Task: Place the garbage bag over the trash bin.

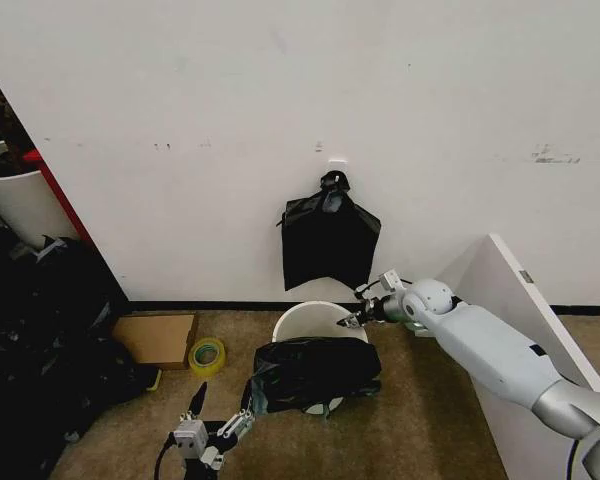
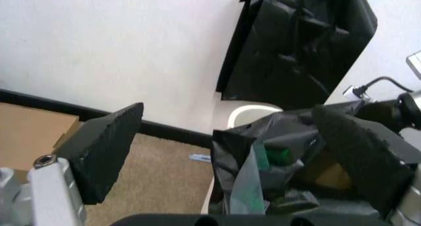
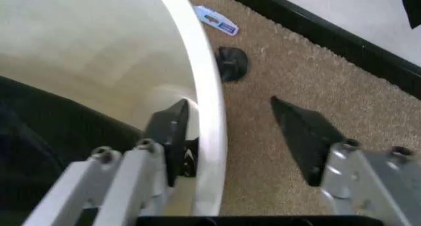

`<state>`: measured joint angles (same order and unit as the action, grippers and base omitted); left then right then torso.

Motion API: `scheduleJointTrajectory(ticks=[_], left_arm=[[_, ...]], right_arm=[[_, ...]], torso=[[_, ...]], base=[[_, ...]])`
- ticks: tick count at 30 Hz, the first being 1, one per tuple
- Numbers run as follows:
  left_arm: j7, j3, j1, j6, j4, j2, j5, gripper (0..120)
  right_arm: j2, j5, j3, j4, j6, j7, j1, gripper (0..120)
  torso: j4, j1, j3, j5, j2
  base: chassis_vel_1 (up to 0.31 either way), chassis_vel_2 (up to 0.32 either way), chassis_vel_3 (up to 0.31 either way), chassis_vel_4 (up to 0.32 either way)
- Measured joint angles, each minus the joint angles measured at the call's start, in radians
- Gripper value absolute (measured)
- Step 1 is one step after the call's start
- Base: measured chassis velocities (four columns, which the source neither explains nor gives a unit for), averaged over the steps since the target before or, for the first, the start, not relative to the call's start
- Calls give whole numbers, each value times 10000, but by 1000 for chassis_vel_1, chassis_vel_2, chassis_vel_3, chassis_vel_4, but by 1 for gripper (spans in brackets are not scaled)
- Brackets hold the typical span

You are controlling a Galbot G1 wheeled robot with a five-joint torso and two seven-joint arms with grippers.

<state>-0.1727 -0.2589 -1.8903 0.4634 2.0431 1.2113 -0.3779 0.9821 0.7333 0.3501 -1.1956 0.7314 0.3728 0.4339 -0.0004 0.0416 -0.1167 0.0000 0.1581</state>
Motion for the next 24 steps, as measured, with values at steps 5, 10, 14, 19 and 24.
scheduleJointTrajectory(ticks=[5,10,14,19,24], left_arm=[[-20,44,-44,-18,-19,17,-13,100],[-51,70,-110,-29,-17,18,18,100],[-64,87,-163,-30,-15,26,50,100],[-75,124,-181,-30,6,63,76,100],[-86,159,-152,-31,55,61,82,100]], right_arm=[[58,14,168,128,-6,82,-184,29],[63,11,230,113,-7,151,-191,11],[93,15,178,105,-17,77,-122,3],[-83,151,28,-189,-19,-195,68,3],[-126,542,-390,-440,-11,-722,408,3]], torso=[[4,0,0,-1,0],[1,0,0,0,0],[3,0,1,-1,0],[2,0,0,0,0],[3,0,0,2,0]], base=[[0,0,0,0],[0,0,0,0],[0,0,0,0],[0,0,0,0],[0,0,0,0]])
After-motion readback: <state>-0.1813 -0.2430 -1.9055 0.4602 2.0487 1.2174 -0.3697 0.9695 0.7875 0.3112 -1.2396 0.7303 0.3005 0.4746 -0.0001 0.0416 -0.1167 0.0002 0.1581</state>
